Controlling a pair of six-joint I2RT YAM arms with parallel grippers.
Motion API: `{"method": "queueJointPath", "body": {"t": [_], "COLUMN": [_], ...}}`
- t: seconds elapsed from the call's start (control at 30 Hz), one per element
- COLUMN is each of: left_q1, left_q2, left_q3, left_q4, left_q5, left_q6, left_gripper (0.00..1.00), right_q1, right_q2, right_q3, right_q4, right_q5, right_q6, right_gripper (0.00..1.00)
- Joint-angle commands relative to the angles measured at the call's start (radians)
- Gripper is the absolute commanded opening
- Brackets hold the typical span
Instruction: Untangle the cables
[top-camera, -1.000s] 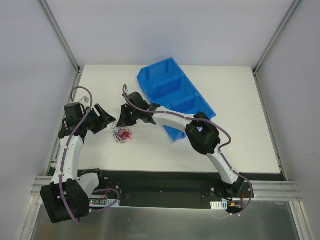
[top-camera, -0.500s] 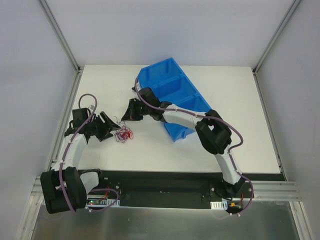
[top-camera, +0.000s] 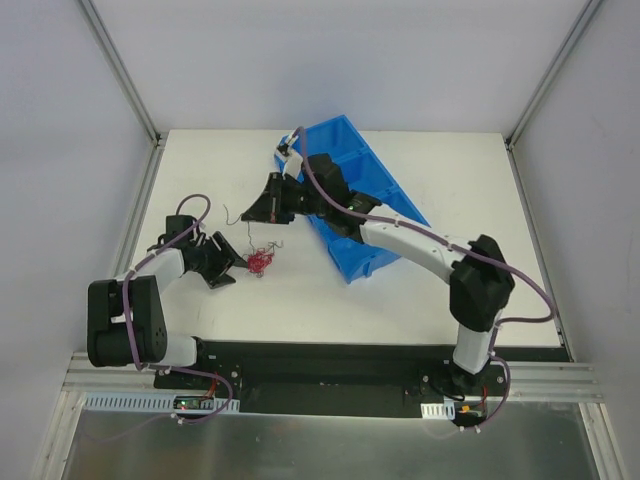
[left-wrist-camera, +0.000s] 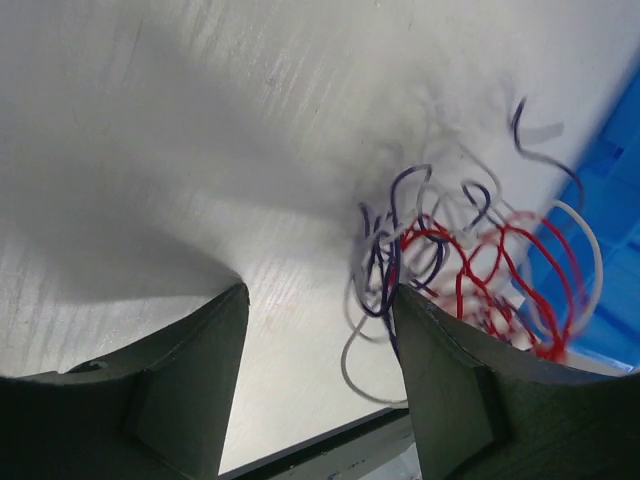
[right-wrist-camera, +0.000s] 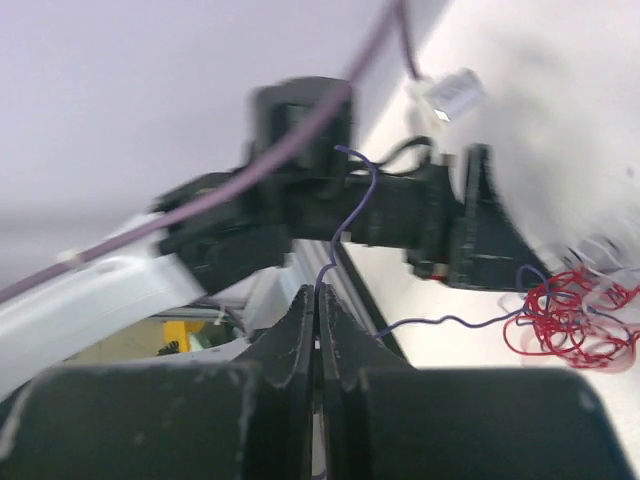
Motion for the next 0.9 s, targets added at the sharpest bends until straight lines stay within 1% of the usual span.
{"method": "queueJointPath", "body": {"t": [0.0,0.17,0.23,0.3,0.4,0.43,0.5,0.6,0.67,0.7,0.73,0.77,0.8,0.87], "left_q1": [-0.006,-0.007,-0.001,-0.001,-0.001,-0.001,-0.001,-0.001,-0.001,-0.001,-0.003,-0.004,-0.009,-0.024], "left_q2": [0.032,0.008,-0.027,-0.133,-0.314,-0.372,-0.437,-0.457,-0.474,-0.495,-0.521,-0.556,-0.593,-0.656], "left_q3": [0.003,-0.013,-0.024,-0.036,-0.04,-0.037,-0.015,0.04,0.059,0.062,0.057,0.042,0.019,-0.033], "left_q4": [0.018,0.032,0.032,0.037,0.034,0.031,-0.006,-0.072,-0.069,-0.056,-0.031,0.025,0.085,0.246], "left_q5": [-0.07,-0.058,-0.021,0.034,0.079,0.091,0.099,0.117,0.169,0.184,0.207,0.252,0.298,0.358], "left_q6": [-0.029,-0.046,-0.049,-0.046,-0.007,0.015,0.055,0.081,0.081,0.079,0.081,0.083,0.072,0.018], "left_gripper": [0.59,0.57,0.56,0.56,0.56,0.57,0.59,0.65,0.7,0.7,0.67,0.59,0.54,0.56], "right_q1": [0.002,0.004,0.007,0.016,0.024,0.025,0.025,0.03,0.025,0.018,0.01,-0.004,-0.016,-0.028], "right_q2": [-0.171,-0.232,-0.229,-0.22,-0.202,-0.195,-0.185,-0.182,-0.188,-0.197,-0.201,-0.215,-0.229,-0.258], "right_q3": [0.044,0.204,0.28,0.349,0.387,0.39,0.391,0.35,0.299,0.27,0.247,0.226,0.197,0.148], "right_q4": [0.075,0.013,-0.017,-0.055,-0.077,-0.072,-0.058,-0.041,-0.034,-0.029,-0.028,-0.02,-0.006,0.02], "right_q5": [-0.043,-0.069,-0.065,-0.048,-0.036,-0.034,-0.036,-0.029,-0.022,-0.022,-0.022,-0.02,-0.013,0.015], "right_q6": [0.009,0.001,-0.018,-0.046,-0.061,-0.063,-0.08,-0.139,-0.17,-0.182,-0.189,-0.189,-0.189,-0.201], "right_gripper": [0.01,0.01,0.01,0.01,0.01,0.01,0.01,0.01,0.01,0.01,0.01,0.01,0.01,0.01]}}
